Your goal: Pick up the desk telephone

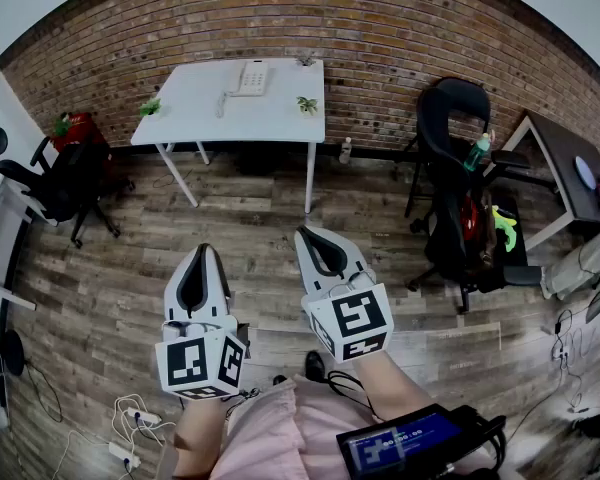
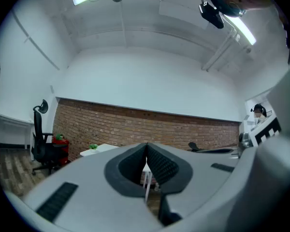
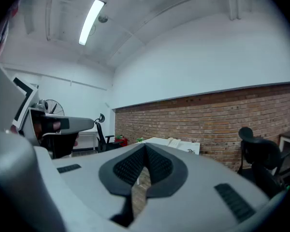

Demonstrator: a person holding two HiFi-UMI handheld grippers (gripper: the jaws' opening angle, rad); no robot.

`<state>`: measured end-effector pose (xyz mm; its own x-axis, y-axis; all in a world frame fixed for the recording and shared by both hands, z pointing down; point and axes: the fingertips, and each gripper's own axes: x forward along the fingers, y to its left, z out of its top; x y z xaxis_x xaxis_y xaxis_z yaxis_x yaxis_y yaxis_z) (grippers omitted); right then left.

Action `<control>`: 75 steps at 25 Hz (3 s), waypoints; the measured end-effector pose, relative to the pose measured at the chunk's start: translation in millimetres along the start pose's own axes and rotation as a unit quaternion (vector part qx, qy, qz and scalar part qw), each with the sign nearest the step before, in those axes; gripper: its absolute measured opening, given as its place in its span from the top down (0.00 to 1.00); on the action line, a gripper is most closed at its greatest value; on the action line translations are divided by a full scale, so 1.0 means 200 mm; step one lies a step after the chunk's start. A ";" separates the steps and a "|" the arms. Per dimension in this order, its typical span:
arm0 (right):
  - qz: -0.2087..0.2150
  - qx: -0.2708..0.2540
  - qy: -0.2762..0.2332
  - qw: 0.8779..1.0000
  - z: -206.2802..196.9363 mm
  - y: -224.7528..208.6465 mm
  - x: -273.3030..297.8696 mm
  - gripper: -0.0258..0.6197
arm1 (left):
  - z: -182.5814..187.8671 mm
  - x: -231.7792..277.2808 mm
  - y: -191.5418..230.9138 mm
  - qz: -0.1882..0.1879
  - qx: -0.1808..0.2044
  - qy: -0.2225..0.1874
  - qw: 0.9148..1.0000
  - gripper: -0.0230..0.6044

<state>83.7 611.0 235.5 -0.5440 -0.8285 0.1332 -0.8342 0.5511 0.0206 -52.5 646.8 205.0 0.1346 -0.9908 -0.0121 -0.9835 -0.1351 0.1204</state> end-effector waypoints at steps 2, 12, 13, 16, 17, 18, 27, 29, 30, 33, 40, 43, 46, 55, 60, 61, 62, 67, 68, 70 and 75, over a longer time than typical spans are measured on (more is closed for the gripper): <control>0.001 0.001 0.001 1.000 -0.01 -0.01 -0.01 0.97 | 0.00 0.00 -0.02 0.001 0.002 0.001 1.000 0.94; -0.008 0.019 -0.036 0.999 0.03 -0.14 -0.05 0.59 | -0.05 0.03 -0.08 0.023 0.006 0.005 1.000 0.71; -0.005 0.020 -0.035 0.999 0.04 -0.16 -0.04 0.56 | -0.05 0.05 -0.09 0.019 0.002 0.005 1.000 0.55; -0.001 0.010 -0.029 1.000 0.03 -0.21 -0.01 0.56 | -0.04 0.09 -0.13 0.021 0.003 -0.002 1.000 0.53; 0.001 0.005 -0.028 1.000 0.02 -0.23 -0.01 0.56 | -0.04 0.10 -0.14 0.024 0.005 -0.004 1.000 0.53; 0.002 0.000 -0.026 1.000 0.01 -0.24 0.00 0.56 | -0.04 0.11 -0.15 0.027 0.007 -0.006 1.000 0.53; 0.014 -0.016 -0.002 1.000 -0.06 -0.35 0.13 0.58 | -0.13 0.27 -0.14 0.044 -0.003 0.005 0.999 0.53; 0.015 -0.015 0.004 1.000 -0.07 -0.37 0.20 0.58 | -0.16 0.33 -0.11 0.045 -0.005 0.011 0.999 0.54; 0.017 -0.015 0.007 1.000 -0.09 -0.38 0.25 0.58 | -0.18 0.37 -0.09 0.047 -0.005 0.015 0.999 0.54; 0.018 -0.014 0.019 1.000 -0.14 -0.41 0.39 0.58 | -0.24 0.50 0.00 0.051 -0.005 0.027 0.998 0.54; 0.002 0.000 0.045 0.999 -0.23 -0.50 0.86 0.58 | -0.31 0.93 0.30 0.047 0.000 0.052 0.998 0.54; -0.010 0.004 0.050 0.999 -0.21 -0.53 1.05 0.58 | -0.31 1.13 0.41 0.037 0.003 0.060 0.998 0.54; -0.018 0.003 0.047 0.999 -0.15 -0.55 1.25 0.58 | -0.26 1.30 0.53 0.028 0.006 0.055 0.998 0.54; -0.035 -0.017 0.009 0.999 0.09 -0.59 1.72 0.59 | -0.06 1.73 0.79 0.000 0.017 0.014 1.000 0.55; -0.050 -0.021 0.003 0.999 0.13 -0.67 1.84 0.60 | -0.04 1.90 0.82 -0.015 0.015 0.008 1.000 0.55; -0.051 -0.021 0.003 0.998 0.13 -0.69 1.86 0.61 | -0.05 1.93 0.82 -0.017 0.014 0.011 1.000 0.55; -0.053 -0.020 0.003 0.998 0.13 -0.70 1.87 0.61 | -0.07 1.95 0.82 -0.019 0.013 0.014 1.000 0.55; -0.061 -0.013 0.016 0.998 0.07 -0.77 1.94 0.61 | -0.18 2.07 0.80 -0.031 -0.004 0.039 0.999 0.55; -0.062 -0.011 0.018 0.998 0.06 -0.79 1.96 0.61 | -0.21 2.09 0.81 -0.034 -0.014 0.047 0.998 0.56; -0.064 -0.005 0.024 0.998 0.03 -0.82 1.99 0.62 | -0.27 2.14 0.82 -0.035 -0.031 0.063 0.997 0.56; -0.073 0.011 0.032 0.997 -0.02 -0.97 2.13 0.62 | -0.34 2.34 0.81 -0.042 -0.022 0.080 0.996 0.56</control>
<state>14.7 152.5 293.1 -0.4110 -0.8910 0.1930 -0.9059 0.4228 0.0226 -141.4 161.0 286.7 0.2367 -0.9624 0.1334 -0.9622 -0.2132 0.1693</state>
